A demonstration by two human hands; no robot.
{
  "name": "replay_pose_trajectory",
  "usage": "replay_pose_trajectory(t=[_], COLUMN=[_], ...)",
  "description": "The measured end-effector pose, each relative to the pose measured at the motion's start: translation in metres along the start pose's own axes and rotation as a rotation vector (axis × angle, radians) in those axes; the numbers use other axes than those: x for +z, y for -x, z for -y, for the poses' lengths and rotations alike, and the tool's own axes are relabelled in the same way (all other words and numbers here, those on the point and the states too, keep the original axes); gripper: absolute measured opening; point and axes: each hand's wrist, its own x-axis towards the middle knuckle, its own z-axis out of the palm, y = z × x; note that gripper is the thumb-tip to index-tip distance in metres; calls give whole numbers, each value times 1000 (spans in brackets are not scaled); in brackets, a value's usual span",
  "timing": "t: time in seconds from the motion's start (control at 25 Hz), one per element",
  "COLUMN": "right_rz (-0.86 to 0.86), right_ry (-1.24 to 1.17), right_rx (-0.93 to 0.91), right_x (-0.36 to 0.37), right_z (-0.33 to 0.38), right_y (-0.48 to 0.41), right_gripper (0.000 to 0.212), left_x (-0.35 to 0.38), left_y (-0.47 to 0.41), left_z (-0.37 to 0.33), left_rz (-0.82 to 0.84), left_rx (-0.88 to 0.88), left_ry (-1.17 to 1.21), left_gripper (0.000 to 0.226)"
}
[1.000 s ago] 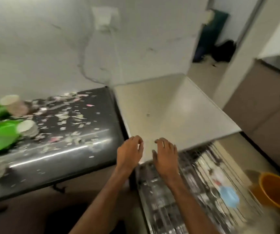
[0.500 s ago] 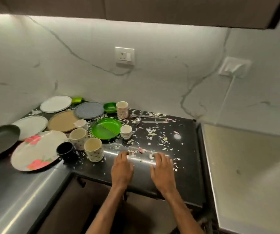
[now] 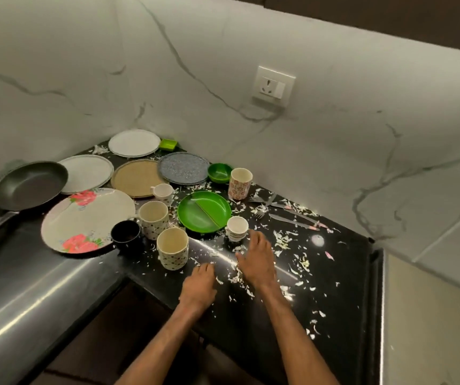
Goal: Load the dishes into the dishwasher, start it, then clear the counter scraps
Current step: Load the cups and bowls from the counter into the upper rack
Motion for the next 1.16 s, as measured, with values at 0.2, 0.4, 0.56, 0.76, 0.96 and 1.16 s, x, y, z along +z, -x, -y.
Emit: replay_pose_trajectory(t=[0.2, 0.4, 0.56, 0.76, 0.96, 1.16], right_rz=[197, 318, 310, 227, 89, -259], right_ry=[-6, 9, 58, -329, -1222, -1471], right_rx=[-110, -204, -250, -45, 265, 426], right_x=[-19, -6, 3, -4, -21, -18], right_z=[-2, 7, 9, -18, -42, -38], right_y=[-68, -94, -78, -28, 56, 162], right_gripper=[93, 82, 71, 72, 38, 31], left_x=[-1, 5, 2, -14, -31, -14], left_y=[-2, 4, 5, -5, -3, 47], left_z=[-4, -4, 0, -18, -47, -73], left_rz=[-51, -52, -37, -130, 86, 472], left_rx=[-104, -140, -153, -58, 40, 239], left_ry=[46, 57, 88, -51, 873, 1114], left_gripper=[64, 77, 83, 70, 41, 42])
